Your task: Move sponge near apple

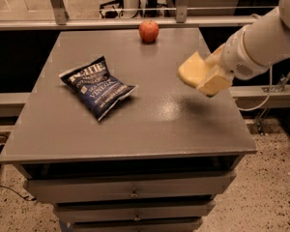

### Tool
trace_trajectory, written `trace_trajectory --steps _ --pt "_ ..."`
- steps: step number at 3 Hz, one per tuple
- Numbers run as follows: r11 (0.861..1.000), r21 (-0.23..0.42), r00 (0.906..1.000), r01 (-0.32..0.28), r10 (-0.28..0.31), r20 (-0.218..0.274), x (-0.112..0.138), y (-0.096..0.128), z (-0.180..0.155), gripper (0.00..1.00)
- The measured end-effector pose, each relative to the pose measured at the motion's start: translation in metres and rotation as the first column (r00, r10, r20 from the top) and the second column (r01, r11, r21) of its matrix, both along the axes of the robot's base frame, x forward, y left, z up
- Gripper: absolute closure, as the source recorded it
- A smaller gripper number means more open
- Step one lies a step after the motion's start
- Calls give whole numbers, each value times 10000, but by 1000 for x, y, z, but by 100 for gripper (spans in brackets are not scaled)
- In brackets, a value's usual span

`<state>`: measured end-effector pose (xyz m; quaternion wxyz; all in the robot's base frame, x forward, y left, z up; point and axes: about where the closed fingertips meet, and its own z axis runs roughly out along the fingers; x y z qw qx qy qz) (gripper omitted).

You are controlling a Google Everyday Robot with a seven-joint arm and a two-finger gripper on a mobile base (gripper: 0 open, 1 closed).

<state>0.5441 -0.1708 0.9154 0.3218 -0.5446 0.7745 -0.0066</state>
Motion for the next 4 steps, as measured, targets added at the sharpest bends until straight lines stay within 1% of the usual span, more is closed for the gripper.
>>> trace_trajectory --steps 1,2,3,4 --pt "9997 -202 9949 -156 176 992 31 2 29 100" --pt "9991 -77 9825 -407 414 1816 65 14 51 100" --pt "9978 520 9701 -403 266 2411 101 21 65 100" --pt "9942 1026 9594 -314 12 2821 138 26 73 100"
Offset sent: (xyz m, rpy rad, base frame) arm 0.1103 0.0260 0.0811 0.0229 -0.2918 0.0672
